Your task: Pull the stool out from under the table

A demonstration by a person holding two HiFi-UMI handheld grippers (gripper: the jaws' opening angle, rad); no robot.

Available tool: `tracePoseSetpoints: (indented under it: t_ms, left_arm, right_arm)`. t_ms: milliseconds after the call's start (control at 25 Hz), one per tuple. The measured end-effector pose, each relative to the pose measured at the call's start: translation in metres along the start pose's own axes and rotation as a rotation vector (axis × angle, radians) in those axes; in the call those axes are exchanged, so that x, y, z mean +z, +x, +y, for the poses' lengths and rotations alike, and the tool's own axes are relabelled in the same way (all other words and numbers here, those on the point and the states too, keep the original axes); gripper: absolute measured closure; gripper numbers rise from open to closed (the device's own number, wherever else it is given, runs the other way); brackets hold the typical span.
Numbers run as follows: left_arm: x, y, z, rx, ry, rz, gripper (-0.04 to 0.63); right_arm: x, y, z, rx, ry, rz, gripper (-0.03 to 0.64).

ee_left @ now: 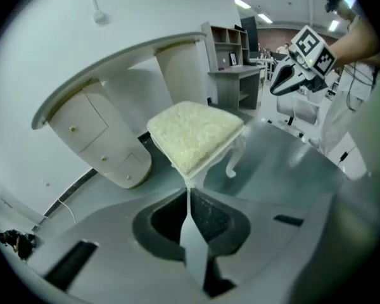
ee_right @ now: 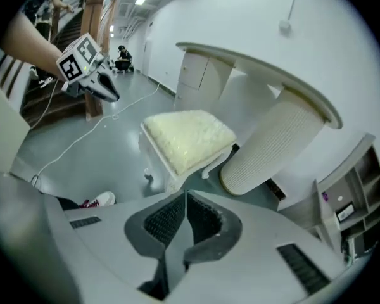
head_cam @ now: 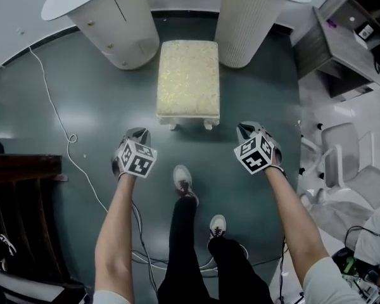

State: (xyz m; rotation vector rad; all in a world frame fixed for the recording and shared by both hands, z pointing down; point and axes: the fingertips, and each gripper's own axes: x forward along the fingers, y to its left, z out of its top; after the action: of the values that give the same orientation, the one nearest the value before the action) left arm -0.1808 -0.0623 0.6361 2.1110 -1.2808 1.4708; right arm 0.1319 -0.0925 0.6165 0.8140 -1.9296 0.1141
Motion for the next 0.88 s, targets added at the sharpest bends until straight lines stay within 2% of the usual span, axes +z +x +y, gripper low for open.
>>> tracePoseSetpoints:
  t_ms: [240,440,680,880]
  left_arm:
    - [0.081,-0.151,0.011,0.037,-0.055,-0.185,0.574]
    - [0.137,-0.268,0.013,0.080,-0.019,-0.315,0.575]
    - [0.191,-0.394,0.005,0.124,0.006,-0.459,0.575]
    - [0.218,-0.485,0.000,0.186,0.006,-0.562,0.575]
  right_arm:
    - [0.090,-0.157,-0.028,-0.045,0.053,-0.194,0.601]
    - [0.150,-0.276,-0.042,-0.098,0.031,-0.323,0.601]
    - [0.200,-0.401,-0.050,-0.156,-0.029,-0.441,0.601]
    - [0.223,-0.489,-0.048,-0.178,-0.063,-0.522,0.601]
